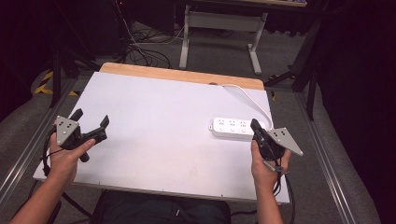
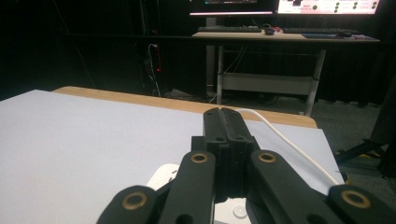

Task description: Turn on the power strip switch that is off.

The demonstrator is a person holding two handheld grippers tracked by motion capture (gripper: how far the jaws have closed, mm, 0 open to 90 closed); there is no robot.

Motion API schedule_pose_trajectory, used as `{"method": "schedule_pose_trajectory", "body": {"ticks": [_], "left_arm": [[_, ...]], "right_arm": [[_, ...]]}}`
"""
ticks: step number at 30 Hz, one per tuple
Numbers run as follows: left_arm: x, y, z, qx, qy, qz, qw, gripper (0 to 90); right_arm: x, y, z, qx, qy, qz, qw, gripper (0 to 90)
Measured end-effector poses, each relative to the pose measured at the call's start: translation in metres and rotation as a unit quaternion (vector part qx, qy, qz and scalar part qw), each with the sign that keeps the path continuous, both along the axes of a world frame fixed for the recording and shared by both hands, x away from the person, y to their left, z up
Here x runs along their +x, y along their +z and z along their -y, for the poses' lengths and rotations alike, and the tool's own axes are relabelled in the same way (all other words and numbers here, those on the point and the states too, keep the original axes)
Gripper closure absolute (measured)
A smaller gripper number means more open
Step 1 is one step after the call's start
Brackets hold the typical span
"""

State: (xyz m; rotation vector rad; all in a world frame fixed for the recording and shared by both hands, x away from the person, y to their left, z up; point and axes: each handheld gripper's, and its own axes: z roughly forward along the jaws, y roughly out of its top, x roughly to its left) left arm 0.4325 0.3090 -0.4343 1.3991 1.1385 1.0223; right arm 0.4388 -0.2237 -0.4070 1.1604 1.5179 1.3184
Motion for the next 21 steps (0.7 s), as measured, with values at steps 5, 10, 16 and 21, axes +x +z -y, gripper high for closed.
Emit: {"method": "schedule_pose_trajectory", "body": {"ticks": [5, 10, 16, 21], "left_arm": [[0.000, 0.000, 0.000, 0.000, 0.001, 0.000, 1.0000, 10.6], [0.000, 0.000, 0.000, -0.001, 0.000, 0.001, 1.0000, 10.6], [0.000, 0.000, 0.000, -0.001, 0.001, 0.001, 1.0000, 10.6], [0.000, 0.000, 0.000, 0.000, 0.001, 0.000, 1.0000, 10.6]], "right_arm": [[-0.007, 0.000, -0.002, 0.001, 0.003, 0.005, 1.0000, 90.0], [-0.011, 0.000, -0.004, -0.001, 0.009, 0.010, 0.9999, 90.0], [-0.015, 0.001, -0.005, 0.001, 0.011, 0.016, 0.9998, 90.0], [-0.016, 0.001, -0.005, 0.006, 0.008, 0.020, 0.9998, 79.9]]}}
